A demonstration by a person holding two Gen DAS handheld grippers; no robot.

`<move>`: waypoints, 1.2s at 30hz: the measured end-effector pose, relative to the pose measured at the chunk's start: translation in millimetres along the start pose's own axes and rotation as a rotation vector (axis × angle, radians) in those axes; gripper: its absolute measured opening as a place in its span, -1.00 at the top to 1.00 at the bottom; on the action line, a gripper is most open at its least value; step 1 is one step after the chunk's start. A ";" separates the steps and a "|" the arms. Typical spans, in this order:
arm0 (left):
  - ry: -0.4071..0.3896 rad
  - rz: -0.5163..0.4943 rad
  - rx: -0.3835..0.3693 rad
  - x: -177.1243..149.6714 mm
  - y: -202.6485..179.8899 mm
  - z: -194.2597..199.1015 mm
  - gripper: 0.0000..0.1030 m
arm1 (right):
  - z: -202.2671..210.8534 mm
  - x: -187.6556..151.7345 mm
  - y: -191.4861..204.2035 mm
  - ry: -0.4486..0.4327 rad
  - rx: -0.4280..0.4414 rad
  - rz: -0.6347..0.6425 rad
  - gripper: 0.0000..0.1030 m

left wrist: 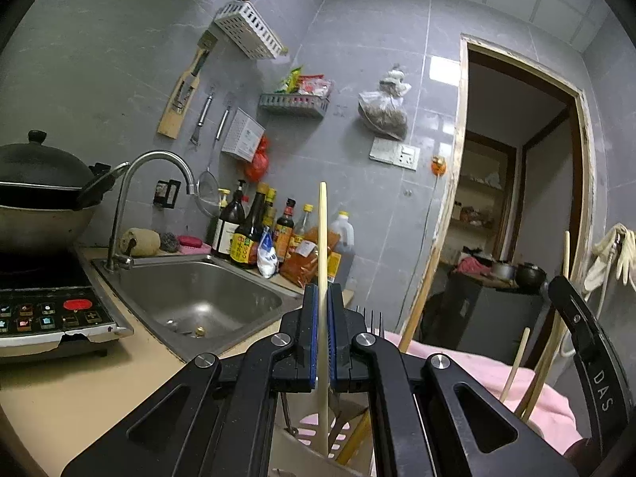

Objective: Organize utensils
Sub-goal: 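Carry the chopstick with the left tool while the right tool carries its chopstick to the caddy, then lower both chopsticks into the white caddy and open both tools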

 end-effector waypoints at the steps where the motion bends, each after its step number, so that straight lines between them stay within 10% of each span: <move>1: 0.004 -0.004 -0.001 -1.1 -0.2 0.5 0.95 | -0.1 0.1 0.9 0.002 0.001 0.001 0.94; 20: 0.071 -0.007 -0.050 -11.3 10.5 14.7 0.77 | 13.1 0.8 6.7 0.012 0.012 0.003 0.69; 36: 0.070 -0.023 -0.112 0.6 -5.2 43.2 0.13 | 44.8 7.4 -19.6 0.049 -0.046 -0.019 0.22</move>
Point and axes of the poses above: each gripper's, at about its wrist camera, not at the fingertips, and z roughly against the way its jaws point, y to its left, x to its top, the point moved 9 cm from there along -z, roughly the way its jaws point, and after that the axes turned 6 degrees about z, right-handed, at the moved point
